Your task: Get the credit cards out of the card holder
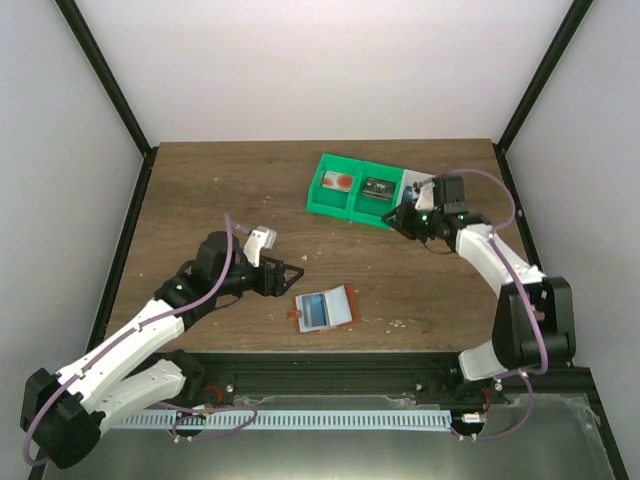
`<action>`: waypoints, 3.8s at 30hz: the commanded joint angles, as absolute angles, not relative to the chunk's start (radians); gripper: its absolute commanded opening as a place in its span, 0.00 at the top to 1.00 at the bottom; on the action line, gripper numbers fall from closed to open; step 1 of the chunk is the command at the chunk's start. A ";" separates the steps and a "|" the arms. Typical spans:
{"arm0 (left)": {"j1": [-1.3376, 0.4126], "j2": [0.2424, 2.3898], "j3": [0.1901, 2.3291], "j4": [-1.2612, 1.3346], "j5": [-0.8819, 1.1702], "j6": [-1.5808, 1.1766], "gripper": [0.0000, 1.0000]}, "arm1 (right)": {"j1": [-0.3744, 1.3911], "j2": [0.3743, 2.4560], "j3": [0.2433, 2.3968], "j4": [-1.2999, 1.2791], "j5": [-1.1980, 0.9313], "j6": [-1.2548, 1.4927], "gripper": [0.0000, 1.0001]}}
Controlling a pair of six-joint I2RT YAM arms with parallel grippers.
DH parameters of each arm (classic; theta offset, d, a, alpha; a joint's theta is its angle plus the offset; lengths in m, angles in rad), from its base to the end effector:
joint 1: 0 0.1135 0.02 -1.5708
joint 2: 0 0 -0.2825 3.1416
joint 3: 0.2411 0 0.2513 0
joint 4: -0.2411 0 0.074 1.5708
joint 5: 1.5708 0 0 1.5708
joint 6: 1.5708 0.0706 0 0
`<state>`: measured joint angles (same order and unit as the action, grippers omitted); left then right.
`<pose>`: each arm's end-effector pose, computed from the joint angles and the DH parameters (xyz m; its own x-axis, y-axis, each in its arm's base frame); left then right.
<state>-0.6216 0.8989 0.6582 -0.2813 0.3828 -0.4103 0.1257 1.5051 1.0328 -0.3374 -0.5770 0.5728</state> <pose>0.1605 -0.1474 0.2651 -0.6922 0.0407 -0.7206 0.5750 0.6344 -0.5165 0.3304 0.0806 0.2414 -0.8630 0.3488 -0.3655 -0.0126 0.7083 0.7058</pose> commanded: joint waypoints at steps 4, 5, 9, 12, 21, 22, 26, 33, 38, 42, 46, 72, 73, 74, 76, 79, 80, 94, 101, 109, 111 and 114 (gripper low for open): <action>-0.622 0.965 0.572 -0.147 0.484 -0.531 0.32 | 0.269 1.320 0.833 -0.254 -0.586 0.629 0.77; -0.622 0.972 0.558 -0.128 0.492 -0.546 0.33 | 0.295 1.305 0.810 -0.247 -0.583 0.639 0.77; -0.622 0.999 0.481 -0.025 0.511 -0.603 0.42 | 0.392 1.247 0.726 -0.202 -0.558 0.697 0.77; -0.622 1.040 0.435 0.036 0.522 -0.620 0.51 | 0.473 1.217 0.666 -0.154 -0.543 0.751 0.77; -0.622 1.179 0.364 0.173 0.534 -0.651 0.76 | 0.680 1.250 0.567 -0.043 -0.459 0.831 0.78; -0.622 1.192 0.360 0.184 0.531 -0.651 0.77 | 0.696 1.262 0.563 -0.034 -0.454 0.834 0.78; -0.621 1.246 0.351 0.223 0.537 -0.654 0.82 | 0.756 1.327 0.577 -0.015 -0.439 0.827 0.78; -0.622 1.330 0.322 0.306 0.550 -0.669 0.88 | 0.796 1.415 0.601 0.011 -0.424 0.816 0.79; -0.623 1.392 0.323 0.332 0.572 -0.660 0.93 | 0.796 1.469 0.603 0.011 -0.411 0.796 0.78; -0.622 1.425 0.321 0.342 0.577 -0.660 0.93 | 0.796 1.504 0.594 0.028 -0.425 0.792 0.79; -0.622 1.452 0.319 0.338 0.573 -0.662 0.94 | 0.796 1.525 0.591 0.049 -0.435 0.796 0.79; -0.622 1.491 0.314 0.336 0.563 -0.648 0.96 | 0.796 1.582 0.537 0.255 -0.511 0.843 0.99; -0.622 1.492 0.312 0.336 0.564 -0.648 0.96 | 0.796 1.579 0.532 0.263 -0.512 0.845 0.99; -0.622 1.492 0.313 0.336 0.563 -0.647 0.96 | 0.796 1.577 0.529 0.267 -0.512 0.846 0.99; -0.621 1.494 0.313 0.336 0.562 -0.647 0.96 | 0.795 1.570 0.527 0.262 -0.509 0.845 1.00; -0.622 1.494 0.311 0.330 0.555 -0.640 0.96 | 0.794 1.562 0.525 0.240 -0.497 0.837 0.99; -0.622 1.494 0.311 0.327 0.551 -0.638 0.96 | 0.793 1.560 0.523 0.241 -0.499 0.833 0.99; -0.621 1.494 0.307 0.334 0.560 -0.642 0.97 | 0.789 1.531 0.508 0.257 -0.479 0.864 0.81; -0.621 1.494 0.307 0.334 0.569 -0.641 0.97 | 0.788 1.534 0.507 0.265 -0.474 0.863 0.82; -0.622 1.499 0.301 0.342 0.573 -0.644 0.97 | 0.788 1.564 0.508 0.287 -0.483 0.867 0.85; -0.622 1.503 0.302 0.345 0.574 -0.645 0.97 | 0.789 1.565 0.508 0.287 -0.482 0.867 0.85; -0.622 1.506 0.302 0.350 0.577 -0.646 0.97 | 0.788 1.569 0.511 0.285 -0.481 0.864 0.86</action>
